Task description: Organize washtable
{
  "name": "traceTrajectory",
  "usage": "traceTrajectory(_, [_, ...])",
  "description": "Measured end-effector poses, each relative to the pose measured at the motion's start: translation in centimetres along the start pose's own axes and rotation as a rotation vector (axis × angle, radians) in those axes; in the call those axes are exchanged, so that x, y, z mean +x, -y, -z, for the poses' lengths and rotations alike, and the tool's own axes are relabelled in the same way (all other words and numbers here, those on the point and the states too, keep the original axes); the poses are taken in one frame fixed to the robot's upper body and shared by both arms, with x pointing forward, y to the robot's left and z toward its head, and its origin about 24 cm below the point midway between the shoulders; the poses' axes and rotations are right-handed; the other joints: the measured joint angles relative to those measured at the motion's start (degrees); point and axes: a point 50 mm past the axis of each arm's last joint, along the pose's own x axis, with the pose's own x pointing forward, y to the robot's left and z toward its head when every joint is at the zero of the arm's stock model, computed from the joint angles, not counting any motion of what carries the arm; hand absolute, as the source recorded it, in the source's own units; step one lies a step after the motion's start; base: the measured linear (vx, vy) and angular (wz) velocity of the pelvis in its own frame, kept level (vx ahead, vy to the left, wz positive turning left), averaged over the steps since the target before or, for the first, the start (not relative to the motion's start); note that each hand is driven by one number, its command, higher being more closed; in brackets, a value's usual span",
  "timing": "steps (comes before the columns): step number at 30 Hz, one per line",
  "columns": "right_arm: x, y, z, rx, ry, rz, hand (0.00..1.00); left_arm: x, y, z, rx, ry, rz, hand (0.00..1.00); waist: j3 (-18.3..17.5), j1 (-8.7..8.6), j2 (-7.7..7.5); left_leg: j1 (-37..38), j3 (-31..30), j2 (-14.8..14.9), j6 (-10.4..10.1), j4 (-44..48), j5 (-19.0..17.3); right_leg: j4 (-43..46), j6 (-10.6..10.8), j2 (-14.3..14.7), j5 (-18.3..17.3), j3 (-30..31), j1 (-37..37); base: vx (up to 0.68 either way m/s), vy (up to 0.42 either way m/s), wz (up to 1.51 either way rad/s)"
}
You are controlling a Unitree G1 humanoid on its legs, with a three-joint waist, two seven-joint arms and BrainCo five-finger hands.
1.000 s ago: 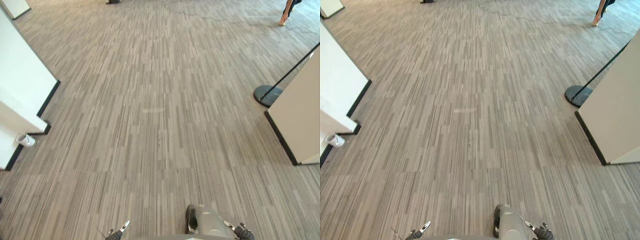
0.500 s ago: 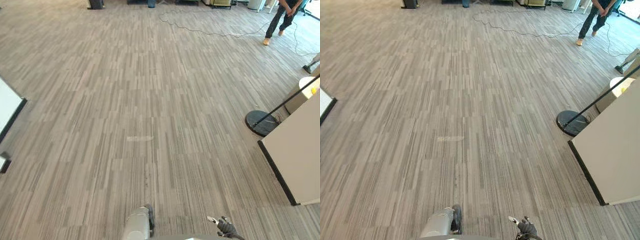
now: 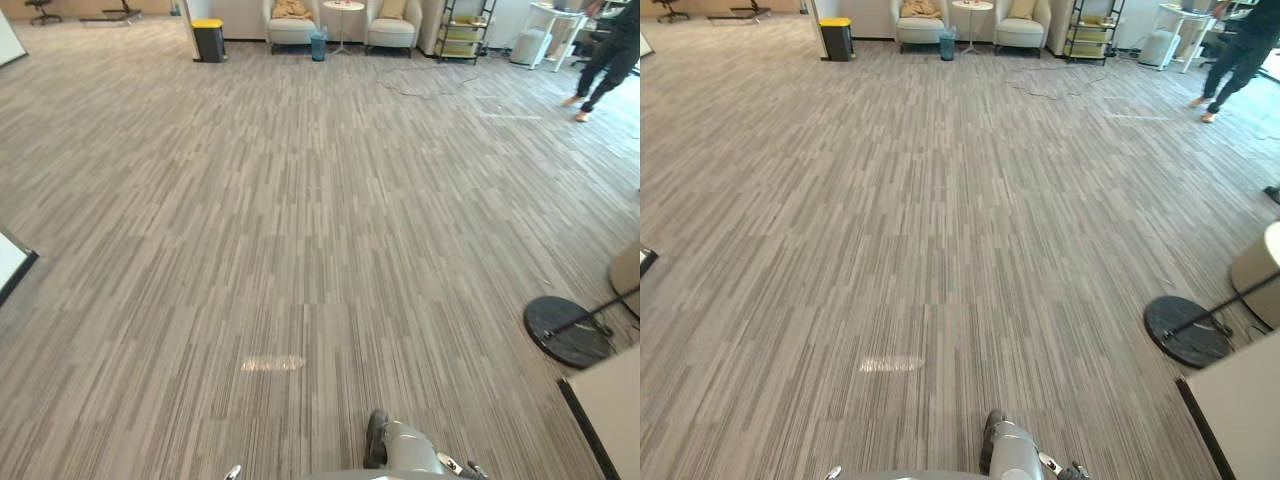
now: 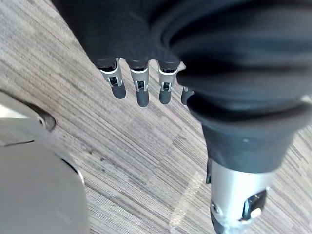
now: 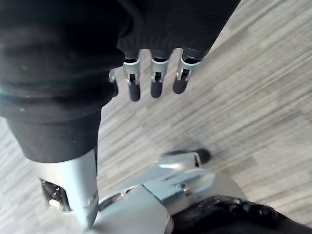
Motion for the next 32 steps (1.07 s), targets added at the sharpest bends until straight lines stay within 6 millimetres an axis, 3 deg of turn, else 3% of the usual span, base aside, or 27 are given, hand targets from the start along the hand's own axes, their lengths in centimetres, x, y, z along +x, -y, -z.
traceTrajectory(1, [0.1,0.5,-0.5,-0.011,0.014,0.008,0.00,-0.1,0.1,0.6,-0.023,-0.023,-0.001,0.00,0.23,0.07,1.78,-6.34,-0.86,3.07,-2.33,14.19,10.38,0.52,-0.84,1.53,-3.15,-0.27,2.54,0.84,-0.245,-0.21])
traceTrajectory(2, [0.1,0.7,-0.7,-0.021,0.018,0.014,0.00,-0.1,-0.3,0.8,-0.038,-0.037,-0.018,0.00,0.67,0.72,2.51,-12.03,-0.83,6.33,-4.08,26.38,16.59,0.08,-1.93,3.83,-5.91,0.52,5.73,0.69,-0.178,-0.37])
traceTrajectory(4, [0.1,0.9,-0.4,-0.022,-0.002,0.024,0.00,-0.1,-0.7,0.9,-0.049,-0.045,-0.033,0.00,1.25,1.58,2.67,-18.80,0.22,8.83,-2.32,36.80,14.36,-3.12,-2.44,6.20,-7.66,1.73,12.32,0.60,-0.114,-0.52])
traceTrajectory(5, [0.1,0.8,-0.2,-0.021,-0.016,0.023,0.00,-0.2,-0.7,1.0,-0.048,-0.048,-0.033,0.00,1.25,1.71,1.81,-21.50,0.84,8.23,-2.64,37.05,12.68,-5.86,-2.46,6.53,-7.82,2.66,15.63,0.61,-0.083,-0.62])
traceTrajectory(7, [0.2,0.1,0.1,-0.027,-0.029,0.011,0.00,-0.1,-0.6,0.8,-0.040,-0.037,-0.026,0.00,1.34,1.85,-0.24,-25.75,4.07,6.92,-3.55,29.31,8.91,-11.65,-1.58,6.55,-7.26,5.35,21.20,0.62,-0.041,-0.66])
traceTrajectory(9, [0.3,-0.6,-0.2,-0.021,-0.022,-0.002,0.00,-0.1,-0.6,0.4,-0.021,-0.012,-0.021,0.00,1.29,2.64,-1.10,-26.88,6.56,4.22,-3.69,3.76,7.53,-17.01,0.00,6.19,-6.91,8.96,26.17,0.61,0.055,-0.93])
traceTrajectory(10, [0.3,-0.6,-0.2,-0.022,-0.019,-0.001,0.00,-0.1,-0.5,0.3,-0.020,-0.006,-0.020,0.00,1.18,2.90,-0.89,-26.49,6.62,3.29,-3.66,-3.35,8.53,-17.72,0.86,6.21,-7.30,9.44,27.04,0.54,0.143,-0.85])
traceTrajectory(11, [0.2,-0.1,-0.2,-0.025,-0.015,0.010,0.00,-0.2,-0.2,0.6,-0.003,-0.013,-0.017,0.00,0.81,3.11,0.11,-26.43,5.55,2.07,-1.00,-13.27,18.05,-18.18,2.53,6.68,-8.37,10.59,28.25,0.48,0.156,-0.61])
traceTrajectory(13, [0.1,-1.5,0.7,-0.015,-0.040,-0.024,0.00,0.0,-0.7,-0.5,0.013,0.025,-0.028,0.00,-0.87,2.78,-3.20,-24.18,7.33,-0.60,-0.28,-14.90,15.75,-17.04,3.81,3.13,-8.69,12.20,28.48,0.47,0.182,-0.32])
traceTrajectory(14, [0.0,-1.6,1.0,-0.015,-0.049,-0.024,0.00,0.2,-0.6,-1.1,0.025,0.044,-0.023,0.00,-0.64,2.80,-3.93,-23.01,8.31,-1.23,0.10,-15.68,15.19,-14.84,4.00,2.08,-8.81,12.46,27.98,0.43,0.218,-0.11])
traceTrajectory(17, [0.1,-1.5,0.7,-0.026,-0.039,-0.028,0.00,0.3,-0.3,-1.3,0.081,0.048,-0.001,0.00,0.03,2.79,-3.05,-18.21,9.53,-2.49,1.44,-18.19,12.99,0.81,6.69,-0.03,-7.13,13.28,22.41,0.32,0.180,-0.11])
traceTrajectory(19, [0.2,-0.9,0.2,-0.058,-0.022,-0.022,0.00,0.4,0.3,-1.6,0.104,0.049,0.017,0.00,0.13,2.88,-2.10,-13.85,9.46,-2.40,1.75,-20.36,10.97,6.75,6.84,-1.43,-10.56,11.43,18.73,0.20,0.116,-0.08])
traceTrajectory(21, [0.1,-1.2,0.4,-0.083,-0.024,-0.033,0.00,0.4,0.0,-1.5,0.120,0.044,0.017,0.00,-0.01,2.62,-2.14,-12.13,9.56,-2.00,0.83,-21.21,10.62,2.41,6.44,-2.79,-11.35,8.84,17.14,0.15,0.060,0.18])
traceTrajectory(22, [0.0,-1.2,0.8,-0.096,-0.032,-0.038,0.00,0.5,-0.1,-1.6,0.120,0.047,0.012,0.00,-0.46,1.90,-2.87,-11.57,9.28,-2.54,0.33,-21.27,10.07,-3.72,5.80,-3.49,-8.44,8.16,16.77,0.20,-0.027,0.37])
traceTrajectory(23, [-0.1,-1.4,1.1,-0.097,-0.043,-0.041,0.00,0.5,-0.7,-1.8,0.115,0.051,-0.007,0.00,-1.25,1.80,-4.42,-11.03,9.04,-3.81,-0.28,-21.38,9.64,-8.87,5.93,-4.66,-1.52,8.61,16.23,0.21,-0.078,0.33])
traceTrajectory(24, [-0.2,-1.4,1.3,-0.094,-0.050,-0.043,0.00,0.5,-0.9,-1.7,0.117,0.049,-0.013,0.00,-1.51,1.69,-4.79,-10.51,8.81,-4.22,-0.74,-21.42,9.35,-9.56,7.25,-5.07,-1.76,8.53,16.36,0.24,-0.152,0.12])
traceTrajectory(27, [-0.2,-0.6,1.5,-0.119,-0.061,-0.028,0.00,0.2,-0.5,-0.5,0.104,0.019,-0.004,0.00,-3.71,1.74,-3.11,-7.91,8.90,-2.97,-3.03,-25.87,10.65,-17.34,7.41,-2.76,-2.12,8.08,20.15,0.24,-0.146,-0.17])
traceTrajectory(28, [-0.1,-0.1,1.4,-0.125,-0.061,-0.017,0.00,0.2,-0.6,-0.3,0.107,0.012,-0.004,0.00,-3.79,1.56,-1.84,-7.22,8.76,-2.38,-3.87,-27.54,11.37,-19.81,6.86,-1.52,-1.15,7.35,21.52,0.20,-0.103,0.00])
traceTrajectory(32, [-0.2,0.7,2.0,-0.126,-0.095,0.008,0.00,0.1,-0.2,0.0,0.097,0.012,0.010,0.00,-3.88,1.47,-1.23,-4.43,7.19,-0.79,-5.37,-31.81,13.15,-23.60,6.14,0.97,-0.58,5.36,24.94,0.12,-0.097,0.14])
